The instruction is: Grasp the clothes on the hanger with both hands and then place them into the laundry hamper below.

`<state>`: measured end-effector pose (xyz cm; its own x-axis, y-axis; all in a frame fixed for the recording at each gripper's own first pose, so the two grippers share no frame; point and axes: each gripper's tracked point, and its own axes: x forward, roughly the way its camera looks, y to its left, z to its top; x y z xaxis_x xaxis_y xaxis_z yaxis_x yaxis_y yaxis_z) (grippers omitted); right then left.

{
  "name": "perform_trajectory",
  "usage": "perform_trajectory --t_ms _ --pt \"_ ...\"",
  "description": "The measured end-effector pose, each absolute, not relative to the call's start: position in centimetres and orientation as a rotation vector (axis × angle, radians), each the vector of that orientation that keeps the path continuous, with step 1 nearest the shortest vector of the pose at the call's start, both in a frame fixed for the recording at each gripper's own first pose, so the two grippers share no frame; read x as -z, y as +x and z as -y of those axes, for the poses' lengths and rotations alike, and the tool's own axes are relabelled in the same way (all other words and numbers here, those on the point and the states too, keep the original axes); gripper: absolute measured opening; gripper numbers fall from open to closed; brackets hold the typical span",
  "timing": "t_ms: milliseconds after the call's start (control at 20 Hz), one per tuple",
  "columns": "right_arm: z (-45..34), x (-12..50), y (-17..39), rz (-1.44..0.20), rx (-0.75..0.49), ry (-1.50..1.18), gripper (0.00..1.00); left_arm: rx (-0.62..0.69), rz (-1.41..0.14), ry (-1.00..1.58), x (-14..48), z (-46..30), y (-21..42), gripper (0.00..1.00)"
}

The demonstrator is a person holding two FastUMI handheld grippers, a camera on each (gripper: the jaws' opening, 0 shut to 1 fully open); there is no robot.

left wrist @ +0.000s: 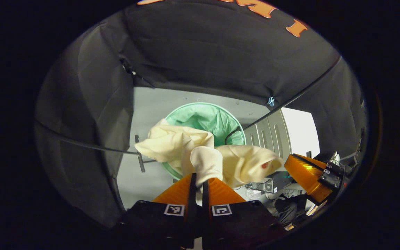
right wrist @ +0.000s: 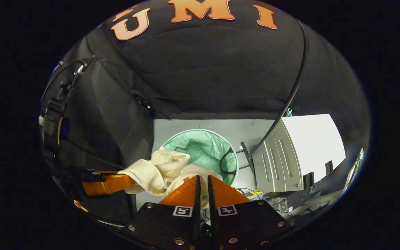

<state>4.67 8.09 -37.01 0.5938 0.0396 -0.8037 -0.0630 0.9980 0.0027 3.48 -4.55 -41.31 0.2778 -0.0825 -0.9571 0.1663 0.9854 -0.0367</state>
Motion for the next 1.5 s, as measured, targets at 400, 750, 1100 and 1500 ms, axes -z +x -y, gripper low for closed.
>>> perform_trajectory --t_ms 400,750,1100,1500 --pt "-7.2 35.7 4.7 -0.926 -0.042 -0.033 0.33 0.118 -1.284 0.053 41.5 2.9 3.1 0.44" --pt "-6.8 35.1 4.1 -0.914 -0.043 -0.035 0.58 0.096 -1.298 0.059 41.7 2.0 1.7 0.77" --pt "-5.7 31.8 4.1 -0.841 -0.018 -0.053 0.89 0.071 -1.22 0.019 37.9 1.1 2.2 0.98" --pt "-4.8 24.8 3.5 -0.716 0.008 -0.095 0.94 0.079 -0.98 0.038 29.4 0.5 4.2 0.98"
